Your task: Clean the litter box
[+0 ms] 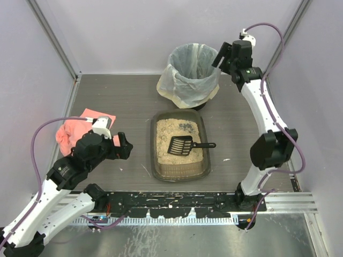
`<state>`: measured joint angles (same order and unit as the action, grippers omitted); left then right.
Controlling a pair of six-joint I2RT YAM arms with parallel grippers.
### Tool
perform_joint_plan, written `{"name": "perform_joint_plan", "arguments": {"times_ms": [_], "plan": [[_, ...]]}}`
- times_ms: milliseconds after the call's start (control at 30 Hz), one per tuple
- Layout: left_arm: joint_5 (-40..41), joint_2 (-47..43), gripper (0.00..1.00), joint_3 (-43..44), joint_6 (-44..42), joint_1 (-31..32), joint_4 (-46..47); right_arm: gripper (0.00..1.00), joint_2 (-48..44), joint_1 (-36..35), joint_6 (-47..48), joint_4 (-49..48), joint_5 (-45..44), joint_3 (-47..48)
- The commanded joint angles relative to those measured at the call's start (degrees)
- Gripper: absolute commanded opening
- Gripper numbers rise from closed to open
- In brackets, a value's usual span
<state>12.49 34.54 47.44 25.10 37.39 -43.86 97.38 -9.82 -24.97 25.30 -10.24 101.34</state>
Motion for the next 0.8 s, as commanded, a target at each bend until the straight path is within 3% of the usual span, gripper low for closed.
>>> {"name": "perform_joint_plan", "arguments": {"times_ms": [0,167,533,767], "plan": [[1.8,-0.5,0.97,0.7,0.7,0.1,1.5,0.77,6.7,0.6,2.6,4.5,5.5,11.0],[1.6,0.1,0.98,0.7,0.6,0.1,1.4,0.59,14.8,0.7,4.4,11.1,3.8,20.3],[2.0,0.9,0.99,0.5,0.6,0.1,1.7,0.24,13.9,0.8,6.8,8.9,-5.6,18.9],[3.5,0.2,1.00,0.6,1.0,0.1,0.9,0.12,11.6,2.9,7.8,7.6,-9.3,18.0]]}}
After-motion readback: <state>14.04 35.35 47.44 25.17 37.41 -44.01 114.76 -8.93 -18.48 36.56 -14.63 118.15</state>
